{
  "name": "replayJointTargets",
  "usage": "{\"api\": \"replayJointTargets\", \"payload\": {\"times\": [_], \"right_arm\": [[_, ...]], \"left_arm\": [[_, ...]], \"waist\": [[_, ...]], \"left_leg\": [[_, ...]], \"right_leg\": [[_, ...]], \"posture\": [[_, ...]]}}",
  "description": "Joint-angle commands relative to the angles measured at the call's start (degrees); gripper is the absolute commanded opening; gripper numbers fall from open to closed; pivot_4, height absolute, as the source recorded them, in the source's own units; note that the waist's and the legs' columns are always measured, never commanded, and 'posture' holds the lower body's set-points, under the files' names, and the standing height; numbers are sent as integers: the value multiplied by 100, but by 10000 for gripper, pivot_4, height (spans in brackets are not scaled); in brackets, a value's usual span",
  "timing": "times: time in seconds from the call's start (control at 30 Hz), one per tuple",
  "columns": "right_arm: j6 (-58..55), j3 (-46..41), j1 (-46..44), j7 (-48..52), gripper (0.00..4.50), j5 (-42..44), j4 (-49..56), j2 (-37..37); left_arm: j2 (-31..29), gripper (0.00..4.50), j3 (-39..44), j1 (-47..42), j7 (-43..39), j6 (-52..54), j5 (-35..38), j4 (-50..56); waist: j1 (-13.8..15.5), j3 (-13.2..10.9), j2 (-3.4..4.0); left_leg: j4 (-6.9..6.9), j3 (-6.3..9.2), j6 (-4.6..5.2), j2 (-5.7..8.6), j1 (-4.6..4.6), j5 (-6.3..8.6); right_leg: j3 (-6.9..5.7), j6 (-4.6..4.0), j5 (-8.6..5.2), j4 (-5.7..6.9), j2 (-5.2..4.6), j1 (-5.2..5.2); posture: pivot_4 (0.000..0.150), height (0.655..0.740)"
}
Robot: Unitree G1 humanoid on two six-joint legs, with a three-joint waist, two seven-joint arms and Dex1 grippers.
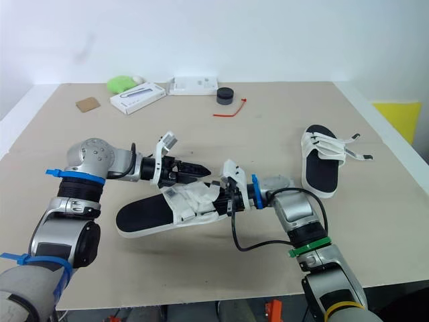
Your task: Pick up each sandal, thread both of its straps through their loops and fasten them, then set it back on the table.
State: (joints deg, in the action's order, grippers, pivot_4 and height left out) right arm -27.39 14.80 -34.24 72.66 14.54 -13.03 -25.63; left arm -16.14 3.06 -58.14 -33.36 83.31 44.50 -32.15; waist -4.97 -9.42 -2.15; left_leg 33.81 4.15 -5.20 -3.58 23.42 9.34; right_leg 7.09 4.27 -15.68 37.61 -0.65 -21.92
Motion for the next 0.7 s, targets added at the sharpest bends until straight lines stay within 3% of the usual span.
{"api": "replayJointTargets", "payload": {"times": [0.03, 0.27, 0.7], "right_arm": [[-258, 294, 308, -202, 0, -261, -232, -55], [-304, 267, 322, -246, 0, -246, -183, -67], [-346, 260, 330, -279, 0, -216, -156, -85]], "left_arm": [[280, 44590, -194, -248, -369, -88, -143, -327], [476, 44590, -330, -494, -874, -83, -344, -606], [124, 44590, -815, -547, -1361, -276, -911, -656]], "waist": [[1, 0, 0], [-8, -1, 2], [-11, 0, 2]], "left_leg": [[0, 0, 0, 0, 0, 0], [0, 0, -7, 0, 0, 5], [-3, 0, -10, 0, 0, 7]], "right_leg": [[0, 0, 0, -2, 0, 0], [1, 2, -4, -4, 0, 1], [1, 2, -7, -5, 0, 1]], "posture": [[1500, 7400], [1500, 7400], [1500, 7400]]}}
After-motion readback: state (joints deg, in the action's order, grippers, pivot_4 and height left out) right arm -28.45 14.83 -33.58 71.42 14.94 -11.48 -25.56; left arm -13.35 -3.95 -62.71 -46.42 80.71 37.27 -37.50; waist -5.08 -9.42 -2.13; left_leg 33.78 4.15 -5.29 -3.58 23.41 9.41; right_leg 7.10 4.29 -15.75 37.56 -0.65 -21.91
